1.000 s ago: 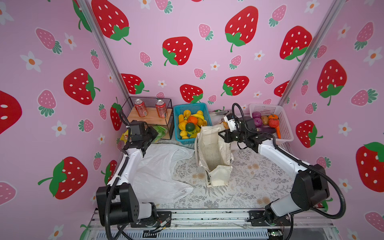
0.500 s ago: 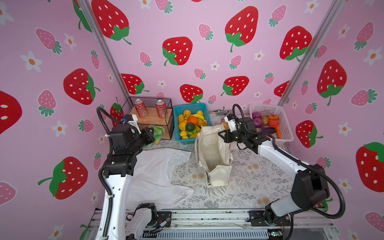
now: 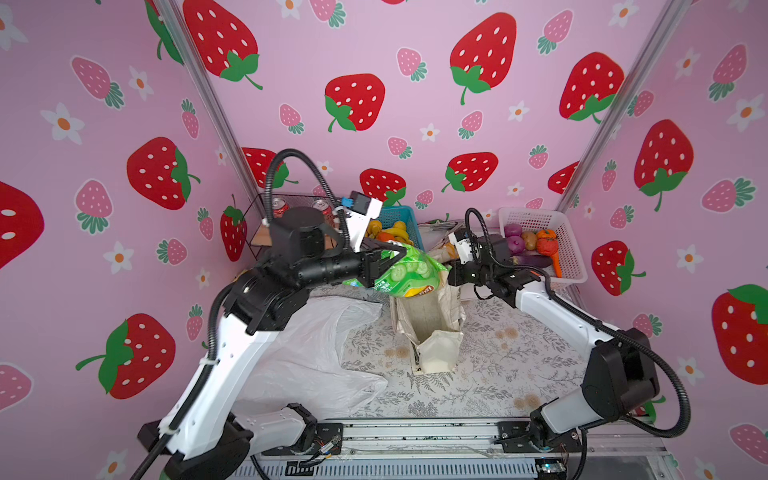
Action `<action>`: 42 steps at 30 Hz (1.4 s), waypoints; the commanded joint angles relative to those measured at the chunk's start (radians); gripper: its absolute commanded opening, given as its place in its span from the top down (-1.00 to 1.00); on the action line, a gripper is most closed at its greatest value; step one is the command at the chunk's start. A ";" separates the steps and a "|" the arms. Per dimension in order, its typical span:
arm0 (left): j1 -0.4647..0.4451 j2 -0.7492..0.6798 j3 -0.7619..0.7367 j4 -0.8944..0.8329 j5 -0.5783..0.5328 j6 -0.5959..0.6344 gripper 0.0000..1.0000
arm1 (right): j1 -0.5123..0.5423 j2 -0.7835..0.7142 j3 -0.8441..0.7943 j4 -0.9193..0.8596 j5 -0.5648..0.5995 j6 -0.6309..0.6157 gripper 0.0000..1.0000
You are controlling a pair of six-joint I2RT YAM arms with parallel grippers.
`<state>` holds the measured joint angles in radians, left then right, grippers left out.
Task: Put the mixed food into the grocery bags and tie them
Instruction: 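Carry the green chip bag with the left gripper over the open tote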
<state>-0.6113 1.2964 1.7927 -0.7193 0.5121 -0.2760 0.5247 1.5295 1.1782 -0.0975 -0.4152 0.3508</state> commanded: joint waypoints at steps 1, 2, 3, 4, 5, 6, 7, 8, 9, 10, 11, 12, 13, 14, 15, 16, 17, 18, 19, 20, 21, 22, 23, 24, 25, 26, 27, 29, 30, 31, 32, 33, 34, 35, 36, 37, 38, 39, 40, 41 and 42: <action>-0.031 0.080 0.041 -0.115 -0.023 0.105 1.00 | -0.011 -0.030 0.013 0.005 -0.025 0.007 0.91; -0.031 0.102 0.028 -0.104 -0.006 0.115 1.00 | -0.013 -0.029 0.013 0.007 -0.028 0.008 0.90; -0.032 0.126 0.019 -0.102 0.002 0.126 1.00 | -0.015 -0.029 0.013 0.007 -0.030 0.008 0.90; -0.035 0.148 0.018 -0.107 0.002 0.136 1.00 | -0.016 -0.028 0.014 0.006 -0.034 0.008 0.91; -0.036 0.174 0.021 -0.118 0.003 0.151 1.00 | -0.017 -0.028 0.015 0.006 -0.036 0.008 0.91; -0.037 0.199 0.024 -0.132 -0.003 0.163 1.00 | -0.017 -0.029 0.015 0.006 -0.038 0.008 0.91; -0.038 0.221 0.032 -0.146 -0.018 0.167 1.00 | -0.017 -0.030 0.015 0.007 -0.039 0.008 0.91; -0.038 0.248 0.046 -0.169 -0.036 0.173 1.00 | -0.017 -0.029 0.015 0.007 -0.037 0.007 0.90; -0.038 0.274 0.060 -0.190 -0.047 0.177 1.00 | -0.018 -0.033 0.017 0.005 -0.037 0.007 0.91; -0.039 0.296 0.068 -0.204 -0.051 0.182 1.00 | -0.020 -0.035 0.018 0.004 -0.037 0.007 0.91; -0.043 0.317 0.077 -0.222 -0.055 0.194 1.00 | -0.021 -0.035 0.019 0.005 -0.036 0.007 0.91; -0.047 0.338 0.082 -0.240 -0.058 0.211 1.00 | -0.022 -0.036 0.022 0.005 -0.034 0.008 0.90; -0.052 0.355 0.085 -0.252 -0.076 0.221 1.00 | -0.023 -0.038 0.025 0.003 -0.033 0.008 0.90; -0.059 0.374 0.093 -0.270 -0.112 0.229 1.00 | -0.025 -0.040 0.030 0.003 -0.031 0.010 0.90; -0.063 0.392 0.098 -0.284 -0.143 0.236 1.00 | -0.026 -0.042 0.035 0.003 -0.031 0.014 0.90; -0.066 0.408 0.104 -0.294 -0.170 0.240 1.00 | -0.026 -0.043 0.038 0.005 -0.029 0.017 0.91; -0.070 0.427 0.110 -0.308 -0.208 0.245 1.00 | -0.026 -0.047 0.041 0.007 -0.028 0.022 0.90; -0.074 0.446 0.119 -0.323 -0.235 0.251 1.00 | -0.026 -0.048 0.044 0.008 -0.028 0.026 0.91; -0.076 0.467 0.129 -0.344 -0.253 0.263 1.00 | -0.027 -0.051 0.045 0.011 -0.025 0.030 0.91; -0.076 0.486 0.137 -0.358 -0.264 0.269 1.00 | -0.028 -0.054 0.043 0.012 -0.019 0.035 0.91; -0.077 0.499 0.143 -0.368 -0.272 0.270 1.00 | -0.028 -0.056 0.041 0.014 -0.011 0.038 0.90; -0.076 0.510 0.148 -0.375 -0.276 0.270 1.00 | -0.029 -0.060 0.039 0.015 -0.003 0.040 0.91; -0.076 0.514 0.148 -0.375 -0.275 0.271 1.00 | -0.029 -0.060 0.037 0.015 0.006 0.043 0.91; -0.076 0.514 0.145 -0.371 -0.274 0.270 1.00 | -0.029 -0.061 0.037 0.015 0.010 0.046 0.91; -0.076 0.511 0.142 -0.361 -0.269 0.267 1.00 | -0.028 -0.063 0.036 0.019 0.015 0.050 0.91; -0.076 0.505 0.136 -0.349 -0.260 0.266 1.00 | -0.029 -0.063 0.033 0.024 0.018 0.055 0.91; -0.076 0.497 0.135 -0.344 -0.252 0.268 1.00 | -0.030 -0.062 0.031 0.029 0.020 0.059 0.91; -0.076 0.470 0.132 -0.337 -0.246 0.273 1.00 | -0.028 -0.059 0.031 0.039 0.027 0.066 0.91; -0.076 0.452 0.126 -0.326 -0.251 0.276 1.00 | -0.029 -0.056 0.033 0.042 0.026 0.069 0.90; -0.074 0.428 0.101 -0.298 -0.255 0.282 1.00 | -0.029 -0.050 0.037 0.041 0.022 0.070 0.91; -0.075 0.404 0.076 -0.264 -0.276 0.288 1.00 | -0.029 -0.048 0.045 0.035 0.017 0.064 0.91; -0.075 0.389 0.062 -0.243 -0.304 0.288 1.00 | -0.029 -0.050 0.046 0.033 0.014 0.062 0.91; -0.076 0.386 0.063 -0.243 -0.329 0.293 1.00 | -0.029 -0.053 0.043 0.036 0.014 0.060 0.91; -0.075 0.394 0.078 -0.261 -0.346 0.304 1.00 | -0.029 -0.058 0.039 0.041 0.016 0.061 0.90; -0.076 0.404 0.095 -0.282 -0.363 0.311 1.00 | -0.029 -0.058 0.038 0.040 0.017 0.059 0.91; -0.077 0.416 0.113 -0.311 -0.368 0.323 1.00 | -0.030 -0.055 0.043 0.033 0.016 0.055 0.91; -0.079 0.428 0.129 -0.334 -0.412 0.338 1.00 | -0.029 -0.052 0.050 0.025 0.015 0.049 0.90; -0.080 0.437 0.142 -0.355 -0.432 0.349 1.00 | -0.029 -0.050 0.053 0.021 0.014 0.045 0.91; -0.084 0.445 0.154 -0.374 -0.453 0.360 1.00 | -0.029 -0.050 0.052 0.020 0.014 0.043 0.91; -0.087 0.450 0.163 -0.389 -0.465 0.371 1.00 | -0.029 -0.048 0.054 0.018 0.013 0.041 0.90; -0.090 0.454 0.170 -0.396 -0.467 0.379 1.00 | -0.029 -0.047 0.055 0.016 0.015 0.039 0.91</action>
<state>-0.6952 1.7329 1.9144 -1.0351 0.1310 0.0418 0.5018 1.5208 1.1866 -0.1329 -0.4088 0.3981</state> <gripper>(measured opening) 0.046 0.103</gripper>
